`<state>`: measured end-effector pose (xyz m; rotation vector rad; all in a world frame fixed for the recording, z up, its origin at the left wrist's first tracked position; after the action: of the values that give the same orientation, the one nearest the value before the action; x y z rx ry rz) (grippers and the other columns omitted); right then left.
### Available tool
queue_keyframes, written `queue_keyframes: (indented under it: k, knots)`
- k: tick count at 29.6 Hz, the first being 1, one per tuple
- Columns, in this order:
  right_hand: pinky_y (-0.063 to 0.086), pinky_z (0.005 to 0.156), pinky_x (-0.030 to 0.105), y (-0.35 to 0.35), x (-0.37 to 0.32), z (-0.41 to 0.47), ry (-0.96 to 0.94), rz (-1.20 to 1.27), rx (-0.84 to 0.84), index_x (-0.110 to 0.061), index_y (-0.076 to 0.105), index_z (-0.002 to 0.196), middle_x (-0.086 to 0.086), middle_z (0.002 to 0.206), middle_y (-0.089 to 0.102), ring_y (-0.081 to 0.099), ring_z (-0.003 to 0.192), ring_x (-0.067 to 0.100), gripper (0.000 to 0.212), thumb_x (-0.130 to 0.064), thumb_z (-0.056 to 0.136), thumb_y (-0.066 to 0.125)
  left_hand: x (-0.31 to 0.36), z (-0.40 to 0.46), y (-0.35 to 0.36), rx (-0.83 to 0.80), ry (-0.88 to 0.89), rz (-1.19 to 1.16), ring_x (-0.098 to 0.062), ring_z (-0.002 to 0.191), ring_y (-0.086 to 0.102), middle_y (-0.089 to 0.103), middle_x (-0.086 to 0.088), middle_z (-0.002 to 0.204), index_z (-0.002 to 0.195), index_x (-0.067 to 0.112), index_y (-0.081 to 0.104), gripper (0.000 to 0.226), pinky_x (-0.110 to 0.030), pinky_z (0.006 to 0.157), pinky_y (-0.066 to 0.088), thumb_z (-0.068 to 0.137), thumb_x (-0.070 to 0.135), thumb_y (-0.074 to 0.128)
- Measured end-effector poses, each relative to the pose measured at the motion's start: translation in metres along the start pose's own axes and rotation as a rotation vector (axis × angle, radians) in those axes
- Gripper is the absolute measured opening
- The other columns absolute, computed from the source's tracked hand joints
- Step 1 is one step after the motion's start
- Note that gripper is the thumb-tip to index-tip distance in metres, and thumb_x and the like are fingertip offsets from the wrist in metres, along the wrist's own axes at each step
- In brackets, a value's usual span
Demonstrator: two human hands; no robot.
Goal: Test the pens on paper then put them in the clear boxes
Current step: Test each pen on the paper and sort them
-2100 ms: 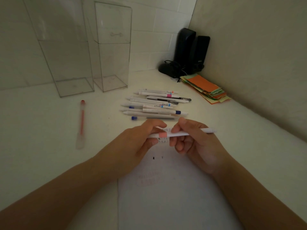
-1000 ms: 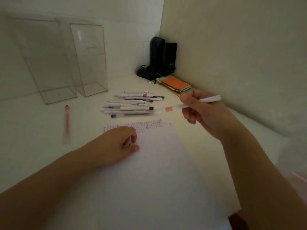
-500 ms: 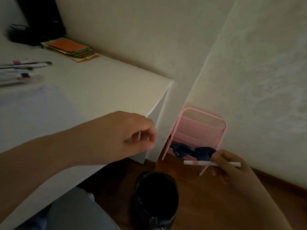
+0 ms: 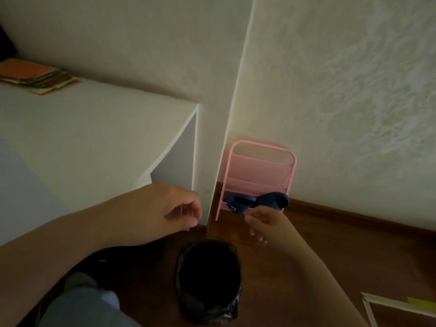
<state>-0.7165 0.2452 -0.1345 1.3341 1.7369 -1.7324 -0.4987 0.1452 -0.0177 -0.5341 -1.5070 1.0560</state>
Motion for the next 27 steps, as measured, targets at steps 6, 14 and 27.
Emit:
queue_keyframes:
  k: [6, 14, 27]
  knots:
    - [0.053, 0.060, 0.022, 0.009, -0.120, 0.014, -0.276, 0.088, -0.049, -0.025, 0.065, 0.091, -0.001, 0.068, 0.067, 0.061, 0.060, 0.010, 0.009, -0.029, 0.088, 0.058, -0.017, -0.033, -0.054, 0.161, -0.003, 0.057, 0.000, 0.080, 0.057, 0.060, 0.023, 0.089, 0.085, 0.039, 0.059, 0.019, -0.009, 0.070, 0.042, 0.078, 0.052, 0.047]
    - [0.051, 0.068, 0.027, 0.117, -0.292, 0.035, -0.655, -0.087, -0.395, -0.032, 0.065, 0.092, -0.004, 0.070, 0.068, 0.060, 0.062, 0.003, 0.011, -0.039, 0.084, 0.059, -0.097, -0.181, -0.131, 0.427, -0.448, 0.196, -0.005, 0.077, 0.057, 0.060, 0.021, 0.090, 0.089, 0.045, 0.054, 0.025, -0.010, 0.061, 0.041, 0.075, 0.060, 0.041]
    - [0.041, 0.069, 0.019, 0.305, -0.425, 0.084, -0.949, -0.553, -0.441, -0.026, 0.062, 0.103, -0.013, 0.083, 0.050, 0.051, 0.079, 0.007, 0.018, -0.033, 0.088, 0.056, -0.187, -0.314, -0.142, 0.536, -0.710, 0.194, 0.003, 0.088, 0.045, 0.053, 0.020, 0.089, 0.093, 0.032, 0.060, 0.040, -0.008, 0.079, 0.032, 0.069, 0.060, 0.044]
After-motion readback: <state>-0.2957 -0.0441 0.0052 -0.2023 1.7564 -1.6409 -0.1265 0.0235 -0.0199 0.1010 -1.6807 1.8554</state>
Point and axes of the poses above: each hand's wrist, its own z-axis towards the middle knuckle, its own y-axis out of the palm, x = y × z, the point moved 4 cm from there along z, towards the middle knuckle
